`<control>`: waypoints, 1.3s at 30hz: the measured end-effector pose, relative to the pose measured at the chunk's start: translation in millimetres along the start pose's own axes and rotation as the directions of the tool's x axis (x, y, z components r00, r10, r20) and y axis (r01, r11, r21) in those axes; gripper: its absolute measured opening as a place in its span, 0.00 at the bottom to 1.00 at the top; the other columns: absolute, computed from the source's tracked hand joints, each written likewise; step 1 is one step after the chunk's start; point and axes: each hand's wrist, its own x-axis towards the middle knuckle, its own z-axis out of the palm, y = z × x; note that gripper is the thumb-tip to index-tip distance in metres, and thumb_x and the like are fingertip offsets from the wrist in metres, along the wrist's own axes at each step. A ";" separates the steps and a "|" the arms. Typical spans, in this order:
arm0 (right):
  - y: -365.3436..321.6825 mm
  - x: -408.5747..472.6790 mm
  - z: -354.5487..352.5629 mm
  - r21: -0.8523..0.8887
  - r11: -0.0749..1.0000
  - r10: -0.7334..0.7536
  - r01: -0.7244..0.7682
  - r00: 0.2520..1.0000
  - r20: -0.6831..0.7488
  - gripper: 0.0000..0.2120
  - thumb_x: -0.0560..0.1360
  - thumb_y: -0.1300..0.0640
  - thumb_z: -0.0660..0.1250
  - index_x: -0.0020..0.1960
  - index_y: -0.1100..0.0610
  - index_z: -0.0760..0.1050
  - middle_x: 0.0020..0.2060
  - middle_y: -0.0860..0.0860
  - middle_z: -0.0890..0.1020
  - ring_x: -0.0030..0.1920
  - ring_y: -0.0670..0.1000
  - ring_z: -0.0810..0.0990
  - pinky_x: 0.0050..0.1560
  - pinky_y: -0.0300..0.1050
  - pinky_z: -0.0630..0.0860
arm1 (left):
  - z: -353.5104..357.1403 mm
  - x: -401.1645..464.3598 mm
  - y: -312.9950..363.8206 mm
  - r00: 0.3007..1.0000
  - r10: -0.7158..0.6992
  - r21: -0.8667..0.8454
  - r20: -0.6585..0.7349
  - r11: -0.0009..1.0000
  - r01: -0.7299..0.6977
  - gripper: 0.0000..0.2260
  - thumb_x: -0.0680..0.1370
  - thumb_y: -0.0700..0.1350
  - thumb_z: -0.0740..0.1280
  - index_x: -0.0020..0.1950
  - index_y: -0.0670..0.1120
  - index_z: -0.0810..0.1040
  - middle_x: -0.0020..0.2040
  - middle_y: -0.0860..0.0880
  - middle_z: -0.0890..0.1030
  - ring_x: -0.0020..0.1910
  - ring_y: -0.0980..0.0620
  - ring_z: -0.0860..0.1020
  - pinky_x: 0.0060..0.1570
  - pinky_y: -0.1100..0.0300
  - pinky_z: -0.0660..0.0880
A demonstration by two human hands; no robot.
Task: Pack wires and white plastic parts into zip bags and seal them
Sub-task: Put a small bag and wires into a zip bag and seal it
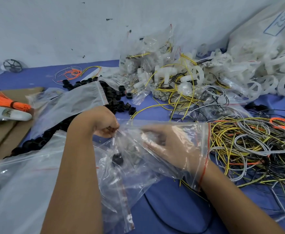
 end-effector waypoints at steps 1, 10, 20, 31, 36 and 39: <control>-2.7 1.2 -0.2 -0.055 0.998 0.005 -0.009 0.998 -0.068 0.19 0.75 0.57 0.75 0.65 0.53 0.80 0.54 0.51 0.85 0.52 0.42 0.79 0.59 0.37 0.73 | -1.1 0.2 0.0 1.000 -0.004 -0.009 -0.009 1.000 0.004 0.09 0.81 0.35 0.68 0.41 0.37 0.79 0.32 0.41 0.81 0.24 0.51 0.79 0.24 0.62 0.78; 6.8 14.7 -10.2 0.344 0.939 0.106 -0.010 0.959 -0.261 0.05 0.79 0.62 0.69 0.46 0.56 0.82 0.40 0.55 0.84 0.31 0.47 0.80 0.27 0.38 0.74 | -12.4 10.5 -3.4 0.981 -0.120 -0.113 -0.153 0.988 0.103 0.02 0.80 0.33 0.67 0.49 0.35 0.79 0.32 0.39 0.80 0.34 0.43 0.79 0.36 0.53 0.80; -9.3 8.4 -32.8 0.809 0.528 0.398 -0.258 0.917 0.032 0.17 0.82 0.51 0.63 0.66 0.60 0.77 0.53 0.68 0.83 0.52 0.67 0.85 0.55 0.63 0.82 | 46.9 -5.6 65.2 0.555 0.106 -0.336 -0.825 0.698 -0.632 0.09 0.75 0.40 0.68 0.36 0.50 0.76 0.33 0.55 0.77 0.34 0.55 0.73 0.41 0.57 0.72; 0.8 2.0 -38.1 0.615 0.734 0.278 -0.287 0.954 0.113 0.34 0.80 0.31 0.50 0.62 0.56 0.81 0.48 0.66 0.85 0.43 0.64 0.86 0.44 0.55 0.84 | 105.2 23.6 46.8 0.706 -0.037 -0.456 -0.708 0.787 -0.416 0.06 0.75 0.40 0.67 0.38 0.46 0.78 0.32 0.53 0.77 0.33 0.53 0.74 0.35 0.61 0.69; 4.1 -0.1 -42.7 0.439 0.888 0.136 -0.135 0.990 0.028 0.13 0.80 0.44 0.67 0.54 0.53 0.83 0.36 0.59 0.85 0.30 0.55 0.81 0.33 0.46 0.78 | 95.4 25.9 37.0 0.664 -0.127 -0.460 -0.737 0.815 -0.354 0.04 0.75 0.42 0.67 0.41 0.46 0.80 0.36 0.51 0.80 0.41 0.46 0.78 0.41 0.58 0.70; 10.1 1.8 -46.9 0.289 0.957 0.126 -0.034 0.943 -0.307 0.04 0.79 0.58 0.71 0.46 0.58 0.81 0.29 0.55 0.82 0.24 0.50 0.75 0.26 0.39 0.72 | 94.4 23.3 40.9 0.635 -0.084 -0.420 -0.768 0.814 -0.400 0.04 0.75 0.42 0.66 0.40 0.47 0.79 0.35 0.53 0.78 0.38 0.50 0.77 0.40 0.59 0.69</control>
